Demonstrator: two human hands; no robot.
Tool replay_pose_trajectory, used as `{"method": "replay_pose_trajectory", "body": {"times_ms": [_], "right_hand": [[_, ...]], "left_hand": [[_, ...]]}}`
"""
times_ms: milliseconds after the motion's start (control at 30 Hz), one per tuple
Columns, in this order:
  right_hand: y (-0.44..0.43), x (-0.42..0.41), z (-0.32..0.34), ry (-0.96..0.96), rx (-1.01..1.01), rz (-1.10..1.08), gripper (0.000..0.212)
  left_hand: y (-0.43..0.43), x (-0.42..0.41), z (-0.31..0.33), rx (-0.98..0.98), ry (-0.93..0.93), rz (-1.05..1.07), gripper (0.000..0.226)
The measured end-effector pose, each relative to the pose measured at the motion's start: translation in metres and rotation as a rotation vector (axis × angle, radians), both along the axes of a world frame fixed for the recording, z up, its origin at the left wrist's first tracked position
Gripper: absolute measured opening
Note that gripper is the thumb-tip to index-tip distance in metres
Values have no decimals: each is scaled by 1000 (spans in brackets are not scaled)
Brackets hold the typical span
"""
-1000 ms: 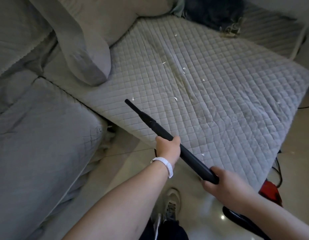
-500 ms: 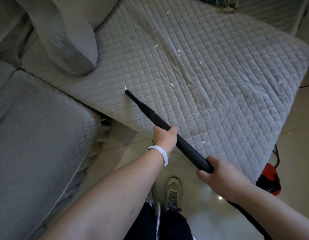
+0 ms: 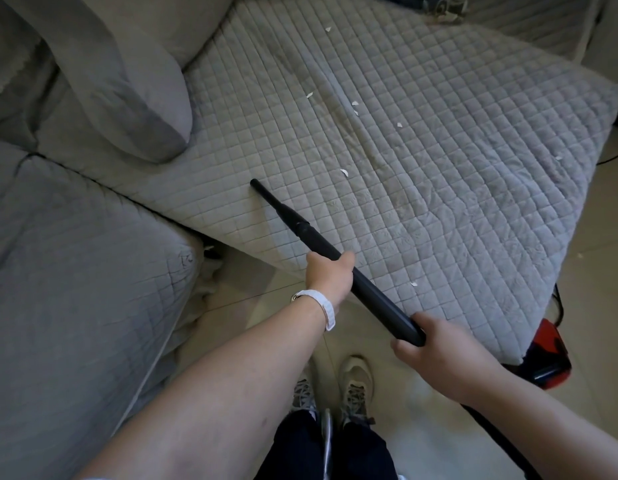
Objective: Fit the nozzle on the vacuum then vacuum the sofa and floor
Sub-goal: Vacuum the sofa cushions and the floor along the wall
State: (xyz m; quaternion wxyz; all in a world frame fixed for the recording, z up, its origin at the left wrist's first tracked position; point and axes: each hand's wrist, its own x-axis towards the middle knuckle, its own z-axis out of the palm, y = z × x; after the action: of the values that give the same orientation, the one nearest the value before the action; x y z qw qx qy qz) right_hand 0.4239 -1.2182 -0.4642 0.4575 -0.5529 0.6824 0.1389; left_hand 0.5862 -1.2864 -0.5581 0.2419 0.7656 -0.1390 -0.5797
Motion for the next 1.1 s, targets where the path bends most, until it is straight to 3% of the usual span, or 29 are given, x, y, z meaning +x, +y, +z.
{"method": "replay_pose_trajectory", "body": {"times_ms": [733, 1100], "right_hand": [[68, -75, 21, 75, -34, -243, 18], [84, -96, 1, 24, -32, -335, 15]], "left_hand": [[27, -98, 14, -23, 2, -291, 43], [31, -124, -14, -38, -8, -393, 75]]}}
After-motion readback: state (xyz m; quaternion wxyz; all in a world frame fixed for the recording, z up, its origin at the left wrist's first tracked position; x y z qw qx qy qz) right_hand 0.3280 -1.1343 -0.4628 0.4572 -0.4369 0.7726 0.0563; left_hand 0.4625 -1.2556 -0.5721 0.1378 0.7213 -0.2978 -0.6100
